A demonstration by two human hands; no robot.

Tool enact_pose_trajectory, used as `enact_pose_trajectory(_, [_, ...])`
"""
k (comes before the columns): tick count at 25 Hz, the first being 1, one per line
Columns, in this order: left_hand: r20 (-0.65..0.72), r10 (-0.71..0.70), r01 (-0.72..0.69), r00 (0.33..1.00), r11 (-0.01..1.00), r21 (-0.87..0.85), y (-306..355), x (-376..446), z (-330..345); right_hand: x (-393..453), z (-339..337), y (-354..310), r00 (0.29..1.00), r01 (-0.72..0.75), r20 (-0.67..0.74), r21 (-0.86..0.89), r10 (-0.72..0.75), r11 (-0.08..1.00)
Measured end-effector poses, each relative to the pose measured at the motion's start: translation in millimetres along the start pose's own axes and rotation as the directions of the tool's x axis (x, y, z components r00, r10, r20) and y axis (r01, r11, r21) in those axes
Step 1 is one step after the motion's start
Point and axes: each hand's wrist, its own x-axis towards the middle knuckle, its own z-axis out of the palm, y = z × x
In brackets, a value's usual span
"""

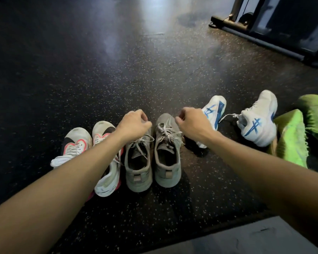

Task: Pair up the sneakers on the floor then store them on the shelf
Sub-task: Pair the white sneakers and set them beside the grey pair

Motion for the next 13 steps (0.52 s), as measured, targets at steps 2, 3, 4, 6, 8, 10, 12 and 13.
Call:
enact_pose_trajectory(2, [0.003, 0.039, -0.039, 0.999, 0.999, -0.002, 24, 15, 2, 14, -26, 14, 0.996, -0.034, -0.078, -0.022, 0.033, 0.999])
enact_pose_trajectory(3, [0.01, 0.045, -0.045, 0.999, 0.999, 0.001, 35, 23, 4, 20, -37, 23, 0.993, -0.058, -0.105, -0.036, 0.054, 0.998])
enact_pose_trajectory(4, [0.02, 0.045, -0.045, 0.999, 0.999, 0.008, 44, 29, 7, 25, -47, 31, 0.989, -0.085, -0.126, -0.048, 0.078, 0.995])
enact_pose_trajectory(6, [0.055, 0.053, -0.054, 0.997, 0.998, 0.029, 59, 40, 16, 34, -63, 50, 0.98, -0.137, -0.157, -0.07, 0.125, 0.988])
enact_pose_trajectory(8, [0.1, 0.067, -0.073, 0.993, 0.996, 0.057, 71, 50, 28, 45, -73, 69, 0.97, -0.184, -0.178, -0.087, 0.167, 0.979])
enact_pose_trajectory(10, [0.14, 0.066, -0.079, 0.988, 0.993, 0.087, 81, 60, 40, 52, -79, 86, 0.958, -0.232, -0.197, -0.106, 0.208, 0.967])
enact_pose_trajectory(12, [0.158, 0.055, -0.073, 0.986, 0.991, 0.111, 87, 71, 54, 60, -83, 103, 0.947, -0.269, -0.216, -0.13, 0.237, 0.954])
enact_pose_trajectory(13, [0.165, 0.047, -0.07, 0.985, 0.989, 0.132, 88, 76, 62, 62, -85, 111, 0.943, -0.281, -0.222, -0.141, 0.247, 0.949])
